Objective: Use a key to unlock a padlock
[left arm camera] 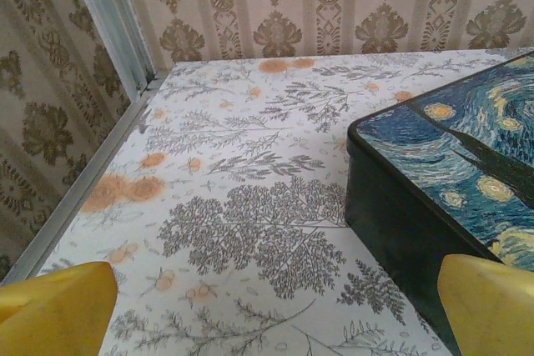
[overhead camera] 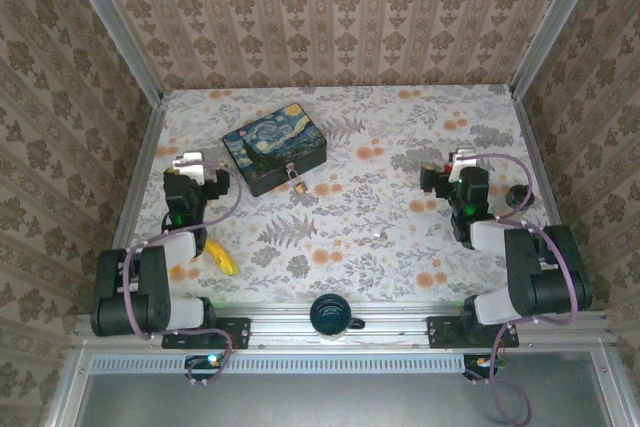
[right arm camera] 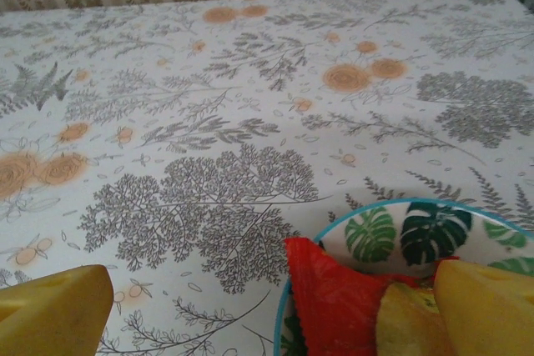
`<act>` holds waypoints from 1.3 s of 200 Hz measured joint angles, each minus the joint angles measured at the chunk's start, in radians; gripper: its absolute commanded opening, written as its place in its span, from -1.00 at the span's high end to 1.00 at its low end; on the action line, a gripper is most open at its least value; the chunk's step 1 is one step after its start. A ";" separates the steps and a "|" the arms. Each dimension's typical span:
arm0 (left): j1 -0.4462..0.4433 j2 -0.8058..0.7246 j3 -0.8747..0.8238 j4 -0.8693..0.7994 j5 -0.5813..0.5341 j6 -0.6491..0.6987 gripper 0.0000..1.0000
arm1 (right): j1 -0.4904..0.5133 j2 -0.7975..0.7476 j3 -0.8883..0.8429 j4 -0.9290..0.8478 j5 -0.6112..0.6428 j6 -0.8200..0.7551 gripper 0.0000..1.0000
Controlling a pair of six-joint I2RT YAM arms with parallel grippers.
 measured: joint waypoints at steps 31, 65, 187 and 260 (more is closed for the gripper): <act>0.000 -0.146 0.002 -0.157 -0.028 -0.063 -1.00 | 0.000 -0.123 0.068 -0.196 0.041 0.048 -1.00; 0.000 -0.301 0.029 -0.341 -0.058 -0.154 -1.00 | 0.013 -0.239 0.152 -0.420 0.074 0.101 -1.00; -0.359 -0.502 0.154 -0.754 -0.170 -0.383 -1.00 | 0.434 -0.197 0.492 -1.340 0.197 0.391 -0.20; -0.359 -0.499 0.154 -0.772 -0.214 -0.413 -1.00 | 0.600 -0.021 0.544 -1.476 0.172 0.528 -0.07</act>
